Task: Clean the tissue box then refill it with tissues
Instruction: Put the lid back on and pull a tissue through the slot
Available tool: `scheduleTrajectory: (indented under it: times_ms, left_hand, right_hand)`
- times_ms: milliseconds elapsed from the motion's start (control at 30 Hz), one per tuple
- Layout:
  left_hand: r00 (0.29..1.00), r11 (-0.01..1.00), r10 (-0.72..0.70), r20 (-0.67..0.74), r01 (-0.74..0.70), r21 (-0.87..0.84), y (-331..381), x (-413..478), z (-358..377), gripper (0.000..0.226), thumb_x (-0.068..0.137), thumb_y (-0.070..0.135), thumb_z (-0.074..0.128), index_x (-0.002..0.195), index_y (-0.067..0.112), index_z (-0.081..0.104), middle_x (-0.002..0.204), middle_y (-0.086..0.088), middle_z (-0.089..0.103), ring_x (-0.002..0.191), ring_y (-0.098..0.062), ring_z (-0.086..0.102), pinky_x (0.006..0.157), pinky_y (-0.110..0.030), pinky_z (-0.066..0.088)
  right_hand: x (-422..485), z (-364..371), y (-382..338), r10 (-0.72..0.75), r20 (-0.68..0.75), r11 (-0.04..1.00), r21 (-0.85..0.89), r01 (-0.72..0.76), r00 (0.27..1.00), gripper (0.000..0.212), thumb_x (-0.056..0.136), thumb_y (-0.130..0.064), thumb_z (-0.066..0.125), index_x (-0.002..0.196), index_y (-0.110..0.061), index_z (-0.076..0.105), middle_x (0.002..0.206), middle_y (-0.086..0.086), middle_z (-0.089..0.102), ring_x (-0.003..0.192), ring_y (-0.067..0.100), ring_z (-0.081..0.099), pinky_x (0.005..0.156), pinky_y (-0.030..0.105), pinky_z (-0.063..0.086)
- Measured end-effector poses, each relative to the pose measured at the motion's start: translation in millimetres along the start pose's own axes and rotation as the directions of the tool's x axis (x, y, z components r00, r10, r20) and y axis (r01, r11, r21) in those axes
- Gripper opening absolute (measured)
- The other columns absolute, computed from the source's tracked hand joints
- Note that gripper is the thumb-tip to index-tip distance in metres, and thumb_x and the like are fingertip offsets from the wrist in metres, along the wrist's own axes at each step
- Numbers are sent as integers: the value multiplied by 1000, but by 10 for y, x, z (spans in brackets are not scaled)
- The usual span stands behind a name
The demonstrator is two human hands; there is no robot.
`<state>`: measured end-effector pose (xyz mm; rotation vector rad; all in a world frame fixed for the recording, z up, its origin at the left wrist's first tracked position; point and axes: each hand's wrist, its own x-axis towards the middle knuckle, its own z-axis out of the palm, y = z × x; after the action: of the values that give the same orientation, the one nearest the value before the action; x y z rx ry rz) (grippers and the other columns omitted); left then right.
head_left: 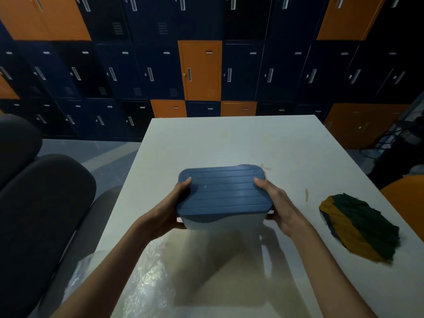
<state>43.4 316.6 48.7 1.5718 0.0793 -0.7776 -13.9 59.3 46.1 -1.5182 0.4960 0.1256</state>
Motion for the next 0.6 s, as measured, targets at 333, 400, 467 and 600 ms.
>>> scheduleTrajectory:
  times_ms: [333,400,467,600]
  left_hand:
    - [989,981,-118,85,129,-142,481,-184,-46,66,85,72,39,107,16,67,97,-15,64,75,-28,67,62,-36,60]
    - [981,966,-162,103,179,-188,519,-192,-62,73,85,74,39,93,12,75,93,-15,66,73,-28,69,62,-36,61]
    - [966,946,-206,160,238,-221,540,-211,-69,79,84,76,38,85,7,77,85,-15,69,66,-27,69,60,-35,62]
    - [925,933,-317,208,344,-108,561,-257,-76,92,85,79,25,84,-2,68,56,-16,57,35,-18,56,31,-20,47]
  right_hand:
    - [-16,-292,-382,-305,346,952,149,269,887,75,70,-75,60,138,-57,33,140,-3,45,101,40,56,72,49,53]
    - [-19,-322,-406,-301,424,953,100,286,854,97,58,-72,73,142,-53,27,123,4,54,84,30,58,56,36,47]
    - [-14,-344,-411,-272,474,951,0,309,837,105,57,-55,83,142,-55,21,118,7,53,76,25,58,55,32,47]
    - [-38,-391,-470,-152,504,898,-289,331,850,117,59,-16,84,141,-55,11,126,-2,44,69,18,59,54,32,48]
